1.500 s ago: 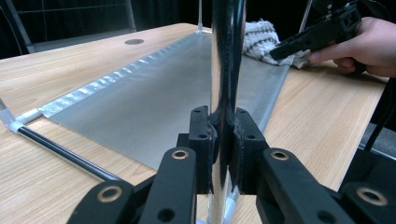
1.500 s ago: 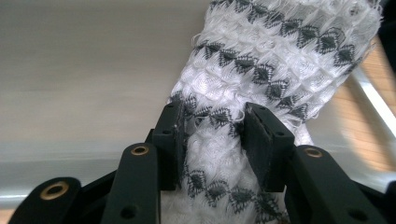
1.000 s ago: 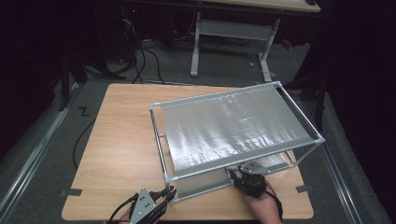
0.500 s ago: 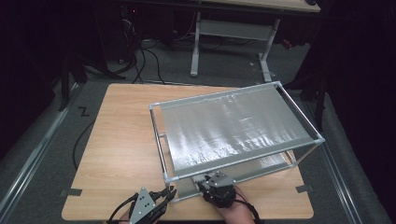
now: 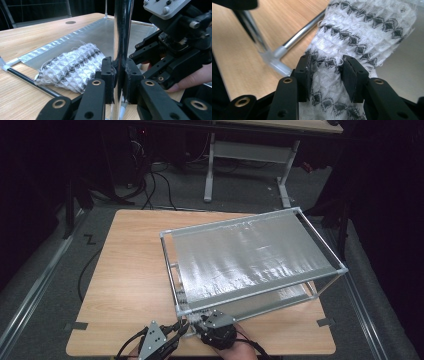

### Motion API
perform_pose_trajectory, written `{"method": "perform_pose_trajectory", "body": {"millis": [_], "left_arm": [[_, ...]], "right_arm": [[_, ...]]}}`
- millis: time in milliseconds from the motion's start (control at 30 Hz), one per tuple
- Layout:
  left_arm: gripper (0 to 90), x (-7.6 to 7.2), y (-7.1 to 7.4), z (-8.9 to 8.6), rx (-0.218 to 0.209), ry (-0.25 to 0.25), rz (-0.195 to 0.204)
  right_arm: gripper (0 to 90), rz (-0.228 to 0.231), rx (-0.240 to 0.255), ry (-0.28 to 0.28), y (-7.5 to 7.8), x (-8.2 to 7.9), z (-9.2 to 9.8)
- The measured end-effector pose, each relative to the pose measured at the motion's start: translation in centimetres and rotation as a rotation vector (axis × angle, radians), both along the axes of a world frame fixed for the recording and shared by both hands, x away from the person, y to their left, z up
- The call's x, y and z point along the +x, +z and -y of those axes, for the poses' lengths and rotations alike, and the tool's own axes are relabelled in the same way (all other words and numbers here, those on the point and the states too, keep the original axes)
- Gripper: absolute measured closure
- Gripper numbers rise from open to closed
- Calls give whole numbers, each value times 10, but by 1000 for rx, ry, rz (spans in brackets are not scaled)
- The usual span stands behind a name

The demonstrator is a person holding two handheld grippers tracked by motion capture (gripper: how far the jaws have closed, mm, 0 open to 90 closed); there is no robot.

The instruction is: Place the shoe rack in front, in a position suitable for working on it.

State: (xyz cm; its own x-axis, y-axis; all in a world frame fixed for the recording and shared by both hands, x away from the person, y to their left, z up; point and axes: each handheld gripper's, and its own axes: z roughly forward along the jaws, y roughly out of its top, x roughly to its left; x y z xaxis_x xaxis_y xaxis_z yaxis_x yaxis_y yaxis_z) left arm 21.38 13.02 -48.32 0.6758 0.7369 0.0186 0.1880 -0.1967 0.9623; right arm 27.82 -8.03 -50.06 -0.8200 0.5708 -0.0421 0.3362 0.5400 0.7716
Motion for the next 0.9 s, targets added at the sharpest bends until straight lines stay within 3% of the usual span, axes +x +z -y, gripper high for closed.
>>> {"method": "perform_pose_trajectory", "body": {"millis": [200, 533, 900], "left_arm": [[806, 0, 0, 0, 1, 2, 4], [806, 0, 0, 0, 2, 1, 6], [806, 0, 0, 0, 2, 0, 7]], "right_arm": [[608, 24, 4, 60, 1, -7, -6], [607, 30, 5, 61, 0, -8, -6], [617, 31, -12, 23, 0, -4, 1]]}}
